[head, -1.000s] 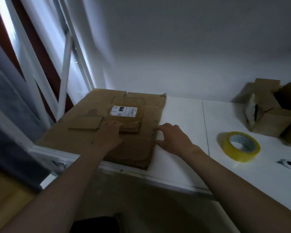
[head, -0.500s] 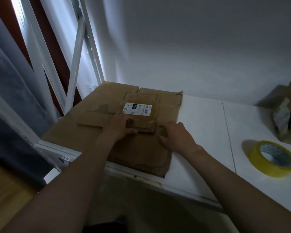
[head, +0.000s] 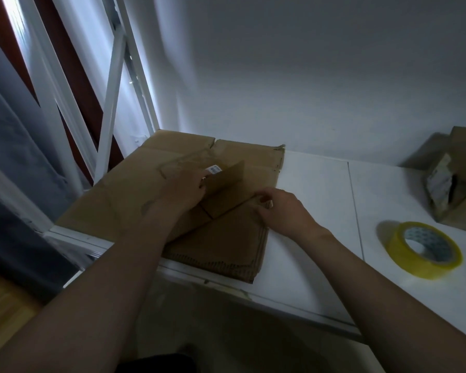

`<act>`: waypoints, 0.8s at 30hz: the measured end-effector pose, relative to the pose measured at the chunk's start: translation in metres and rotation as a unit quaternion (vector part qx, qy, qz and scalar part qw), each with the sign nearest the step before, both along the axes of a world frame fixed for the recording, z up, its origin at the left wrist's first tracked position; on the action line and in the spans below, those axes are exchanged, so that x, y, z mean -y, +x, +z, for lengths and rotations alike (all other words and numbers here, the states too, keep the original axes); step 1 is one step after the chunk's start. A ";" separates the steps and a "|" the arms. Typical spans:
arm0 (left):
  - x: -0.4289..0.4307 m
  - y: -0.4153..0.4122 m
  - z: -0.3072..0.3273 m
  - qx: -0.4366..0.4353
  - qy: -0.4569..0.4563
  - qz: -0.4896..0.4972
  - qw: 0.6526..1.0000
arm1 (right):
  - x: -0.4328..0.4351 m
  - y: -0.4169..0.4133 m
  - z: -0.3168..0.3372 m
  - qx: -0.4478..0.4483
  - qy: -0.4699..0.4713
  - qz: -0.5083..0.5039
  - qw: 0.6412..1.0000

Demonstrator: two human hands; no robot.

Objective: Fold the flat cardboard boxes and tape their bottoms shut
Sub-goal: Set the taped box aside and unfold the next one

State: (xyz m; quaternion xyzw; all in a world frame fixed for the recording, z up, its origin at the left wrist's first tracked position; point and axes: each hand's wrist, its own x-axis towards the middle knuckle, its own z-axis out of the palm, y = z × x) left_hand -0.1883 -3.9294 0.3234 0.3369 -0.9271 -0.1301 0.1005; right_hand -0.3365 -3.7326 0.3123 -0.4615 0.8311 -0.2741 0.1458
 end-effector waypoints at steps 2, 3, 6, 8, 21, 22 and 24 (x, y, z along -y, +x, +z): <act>-0.008 -0.002 0.004 0.015 0.007 -0.014 1.000 | -0.004 -0.002 0.003 0.010 0.006 -0.019 1.000; -0.014 -0.003 0.007 0.000 0.019 -0.021 1.000 | -0.007 -0.003 0.005 0.017 0.011 -0.036 0.999; -0.046 -0.008 0.027 -0.081 0.045 -0.031 0.995 | -0.017 -0.003 0.014 0.075 -0.024 -0.111 0.991; -0.074 -0.012 0.043 -0.141 0.057 -0.039 0.988 | -0.028 -0.007 0.020 0.136 -0.093 -0.157 0.974; -0.195 -0.036 0.101 -0.440 0.032 -0.015 0.897 | -0.151 -0.053 0.092 0.132 -0.333 -0.170 0.918; -0.196 -0.036 0.104 -0.444 0.024 -0.009 0.896 | -0.160 -0.059 0.096 0.096 -0.350 -0.180 0.914; -0.196 -0.037 0.105 -0.435 0.006 -0.001 0.900 | -0.175 -0.067 0.103 0.054 -0.382 -0.192 0.902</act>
